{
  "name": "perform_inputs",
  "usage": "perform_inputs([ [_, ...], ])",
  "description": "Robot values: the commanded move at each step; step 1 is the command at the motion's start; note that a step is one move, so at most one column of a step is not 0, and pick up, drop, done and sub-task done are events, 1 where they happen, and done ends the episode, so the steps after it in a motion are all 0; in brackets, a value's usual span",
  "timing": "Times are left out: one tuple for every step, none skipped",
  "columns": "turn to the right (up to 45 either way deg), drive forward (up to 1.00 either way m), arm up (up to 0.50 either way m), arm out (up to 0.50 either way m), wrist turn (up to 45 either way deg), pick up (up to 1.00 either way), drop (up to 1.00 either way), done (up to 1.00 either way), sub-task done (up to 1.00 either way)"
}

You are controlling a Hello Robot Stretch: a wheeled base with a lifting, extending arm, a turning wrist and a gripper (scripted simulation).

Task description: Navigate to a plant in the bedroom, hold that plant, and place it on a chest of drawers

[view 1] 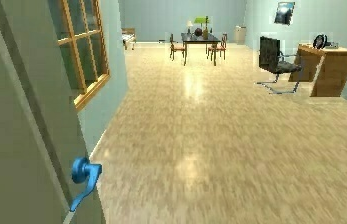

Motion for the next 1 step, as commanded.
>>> perform_inputs([
  [3.0, 0.0, 0.0, 0.0, 0.0, 0.0, 0.0, 0.0, 0.0],
])
